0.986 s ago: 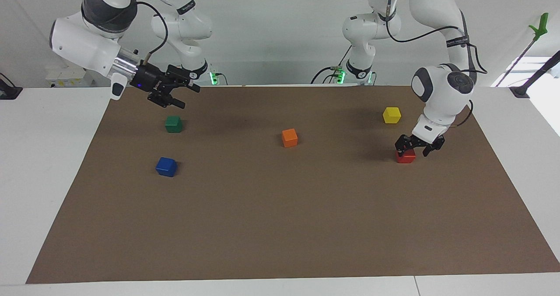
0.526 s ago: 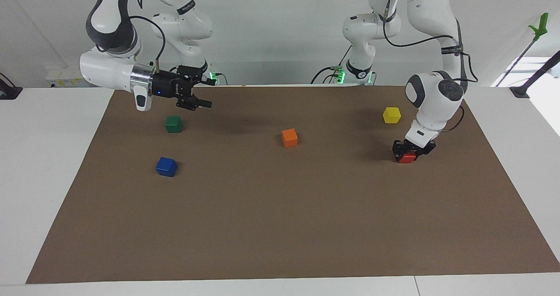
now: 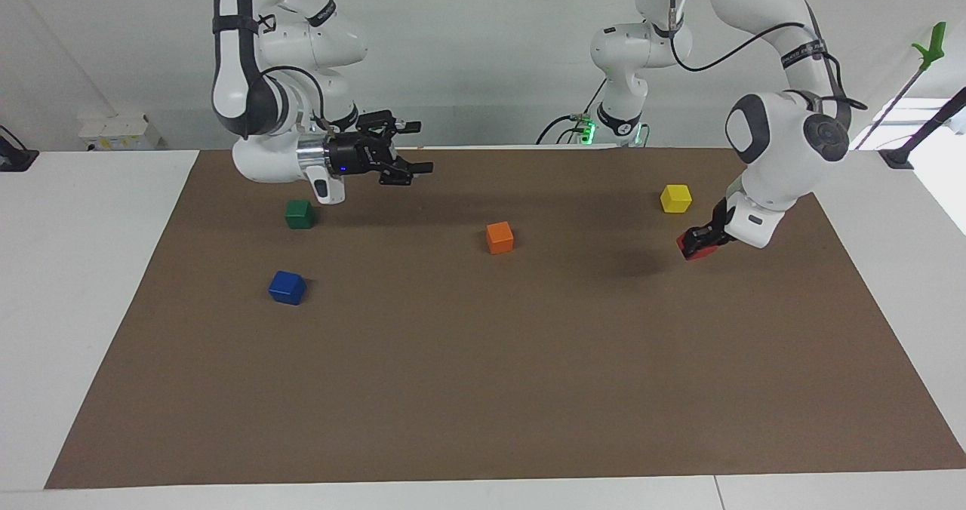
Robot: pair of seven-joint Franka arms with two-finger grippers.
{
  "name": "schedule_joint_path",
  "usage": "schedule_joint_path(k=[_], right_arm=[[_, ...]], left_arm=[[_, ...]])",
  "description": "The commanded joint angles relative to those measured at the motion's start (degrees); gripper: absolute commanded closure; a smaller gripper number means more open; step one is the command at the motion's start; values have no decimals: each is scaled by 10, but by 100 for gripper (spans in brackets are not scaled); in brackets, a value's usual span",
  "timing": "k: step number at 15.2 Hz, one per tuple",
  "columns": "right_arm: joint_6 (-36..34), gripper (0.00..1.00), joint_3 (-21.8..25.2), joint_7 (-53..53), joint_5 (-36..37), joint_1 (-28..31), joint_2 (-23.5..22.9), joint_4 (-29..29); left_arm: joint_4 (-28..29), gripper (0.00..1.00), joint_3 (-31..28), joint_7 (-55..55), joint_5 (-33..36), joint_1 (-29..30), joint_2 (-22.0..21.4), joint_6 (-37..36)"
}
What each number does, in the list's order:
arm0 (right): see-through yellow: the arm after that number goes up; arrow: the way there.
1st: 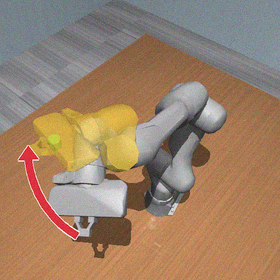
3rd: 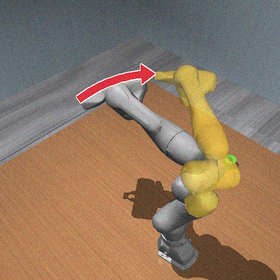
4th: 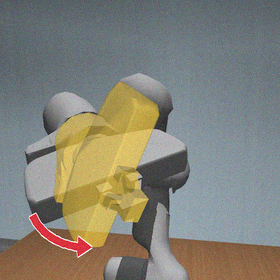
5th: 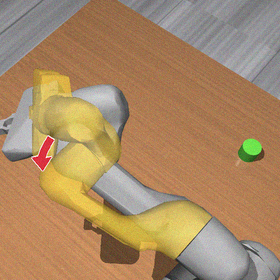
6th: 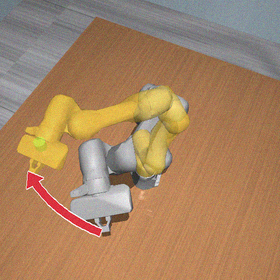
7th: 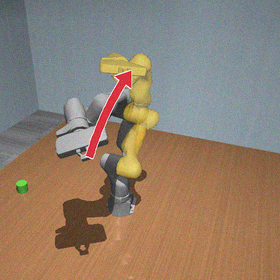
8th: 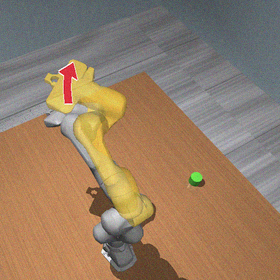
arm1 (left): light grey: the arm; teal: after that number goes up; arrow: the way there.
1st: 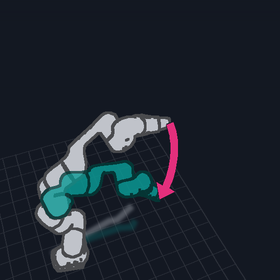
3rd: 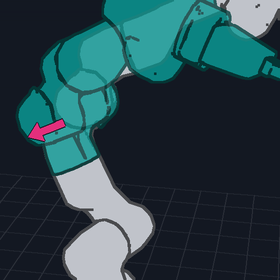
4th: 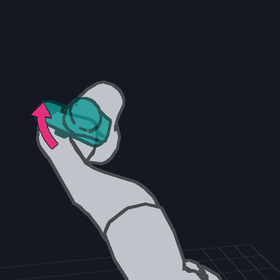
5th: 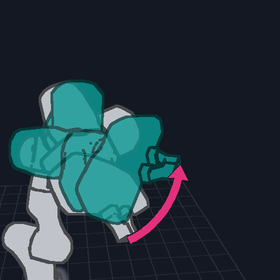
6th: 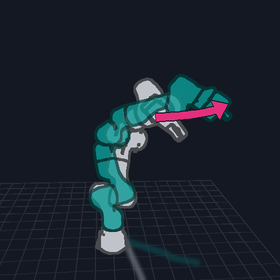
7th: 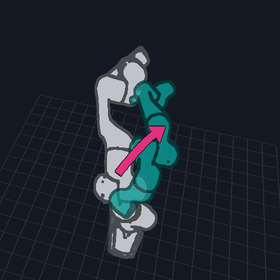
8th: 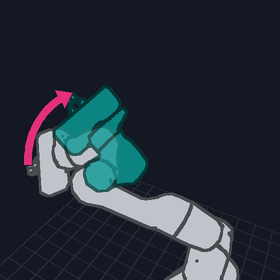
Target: Transfer red block to right arm and stack on blue block
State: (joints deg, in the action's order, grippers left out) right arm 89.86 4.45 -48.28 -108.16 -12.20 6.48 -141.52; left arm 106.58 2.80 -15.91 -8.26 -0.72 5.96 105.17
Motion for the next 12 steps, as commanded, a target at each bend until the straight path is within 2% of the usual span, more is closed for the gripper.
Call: schedule_joint_path(k=[1,3,5,7,10,12], right_arm=[[-83,1,3,-65,-88,-38,-53,-16],[-144,1,2,-96,-105,-43,-92,-17],[-201,1,-1,-96,-142,-56,-115,-24],[-253,1,-1,-96,-209,-92,-143,-26],[-254,0,-1,-76,-263,-133,-144,-26],[-251,0,-1,-71,-265,-136,-144,-24]], left_arm=[[-66,100,0,-143,-56,-43,-33,-103],[-66,100,23,-281,-120,-53,-70,-118],[-69,100,41,-444,-189,-52,-76,-111],[-69,100,58,-571,-243,-53,-78,-94],[-56,100,82,-681,-312,-56,-90,-65],[-55,100,87,-756,-316,-88,-96,-63]])
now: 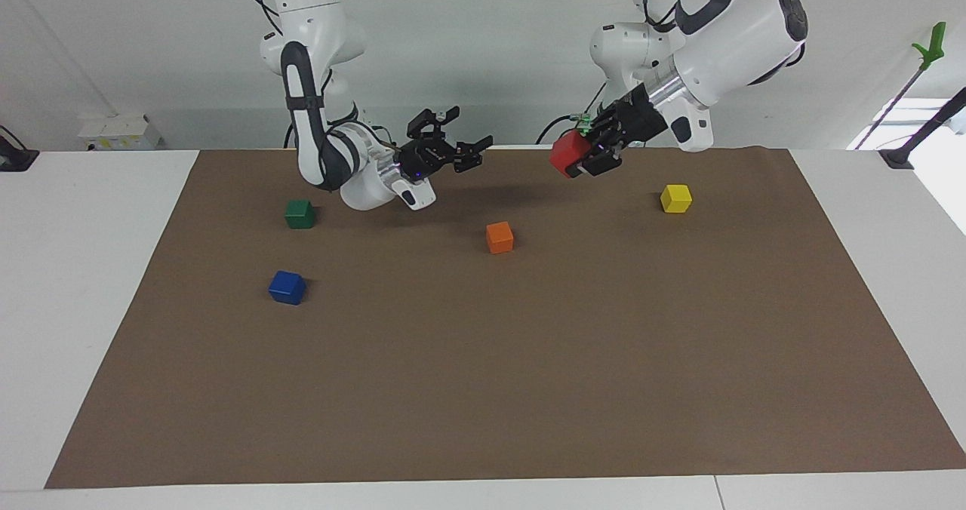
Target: Transfer red block to right arm and stack on blue block
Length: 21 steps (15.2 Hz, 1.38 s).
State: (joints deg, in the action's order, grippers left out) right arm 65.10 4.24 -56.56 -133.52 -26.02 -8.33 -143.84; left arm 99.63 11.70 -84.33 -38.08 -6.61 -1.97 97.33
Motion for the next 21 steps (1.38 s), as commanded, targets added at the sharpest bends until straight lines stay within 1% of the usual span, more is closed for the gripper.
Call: schedule_joint_path(k=[1,4,7,8,10,12,14,16,18,20,21], right_arm=[[-3,0,1,12,-11,3,4,-1],[0,0,0,11,-22,-3,3,1],[8,0,1,11,-41,-17,1,8],[10,0,1,6,-41,-17,-7,11],[-8,0,1,-19,-41,-17,-41,29],[4,0,0,-20,-48,-27,-43,37],[20,0,0,-19,-86,-46,-44,55],[38,0,0,-9,-128,-72,-46,66],[42,1,0,8,-130,-73,-46,68],[41,10,0,6,-130,-74,-46,67],[40,10,0,5,-130,-74,-46,66]], left_arm=[[15,100,-2,-85,-19,-40,-18,19],[58,100,-1,-129,-20,-75,-37,51],[79,100,0,-164,-24,-89,-56,52],[85,100,-1,-183,-40,-89,-63,52],[101,100,-1,-197,-51,-100,-82,53],[138,100,-1,-197,-71,-106,-113,80],[177,100,-1,-197,-73,-131,-137,116],[198,100,-1,-197,-73,-139,-146,139],[199,100,-1,-197,-73,-138,-146,145],[198,100,-1,-197,-74,-137,-146,153],[198,100,-2,-198,-74,-136,-145,154]])
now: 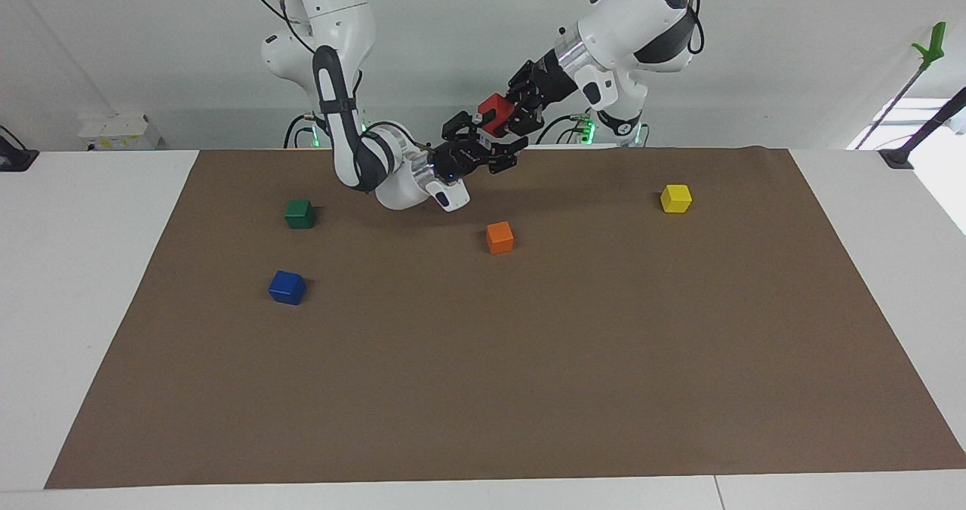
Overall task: Transfer red block to right arm and stack on blue block
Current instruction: 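Carry the red cube toward the right gripper while the right gripper approaches, then close the right gripper on the red cube and open the left gripper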
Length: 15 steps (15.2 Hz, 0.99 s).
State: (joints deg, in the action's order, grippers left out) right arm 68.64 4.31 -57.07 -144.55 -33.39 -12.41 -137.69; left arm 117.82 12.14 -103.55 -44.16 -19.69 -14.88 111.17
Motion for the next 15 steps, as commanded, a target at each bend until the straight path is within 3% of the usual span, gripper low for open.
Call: schedule_joint_path(k=[1,15], right_arm=[[4,10,-1,8,-20,0,-5,1],[-10,9,-1,51,-17,-11,9,-18]], left_arm=[[16,100,-6,-5,-14,-3,-16,15],[17,100,-10,-3,-13,6,-16,19]])
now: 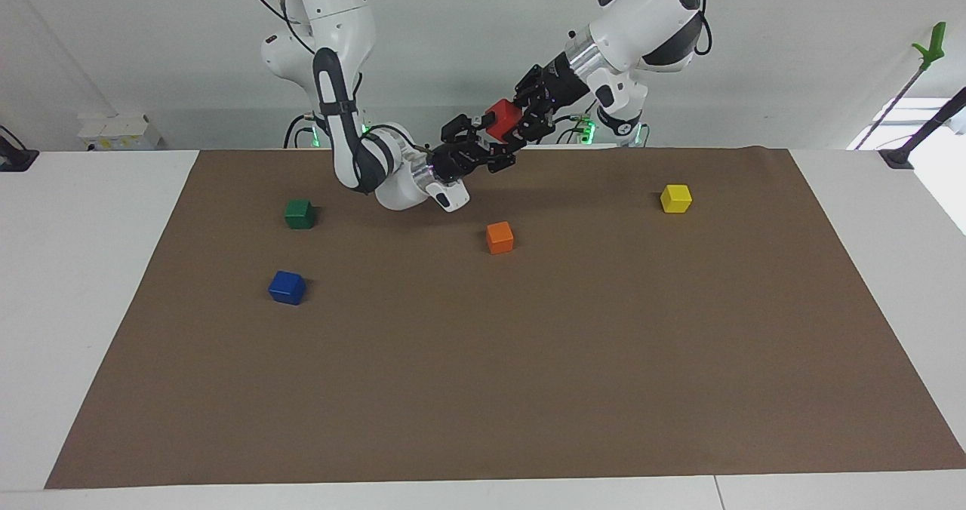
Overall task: Transfer red block to right arm and stack on blue block
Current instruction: 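Close the right gripper on the red cube and open the left gripper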
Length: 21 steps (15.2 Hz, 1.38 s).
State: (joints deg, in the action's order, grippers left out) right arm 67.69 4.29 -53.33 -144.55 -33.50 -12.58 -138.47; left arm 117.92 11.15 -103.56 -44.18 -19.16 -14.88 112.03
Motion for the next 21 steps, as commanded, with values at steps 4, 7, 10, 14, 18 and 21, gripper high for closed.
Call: schedule_joint_path(k=[4,7,10,14,18,21], right_arm=[[4,36,-1,34,-16,-13,13,-10],[19,100,0,67,-10,-9,26,-12],[49,100,1,96,1,-3,47,-11],[68,100,1,111,24,12,64,-10],[70,100,1,112,24,16,64,-7],[70,100,1,113,25,17,63,-5]], left_arm=[[16,100,0,-3,-13,1,-16,9],[16,100,0,-4,-13,2,-16,7],[16,100,0,-3,-12,2,-16,6],[10,0,0,2,-1,3,-17,6],[-15,0,-3,19,32,50,-21,-5],[-16,0,-3,123,33,98,-28,-14]])
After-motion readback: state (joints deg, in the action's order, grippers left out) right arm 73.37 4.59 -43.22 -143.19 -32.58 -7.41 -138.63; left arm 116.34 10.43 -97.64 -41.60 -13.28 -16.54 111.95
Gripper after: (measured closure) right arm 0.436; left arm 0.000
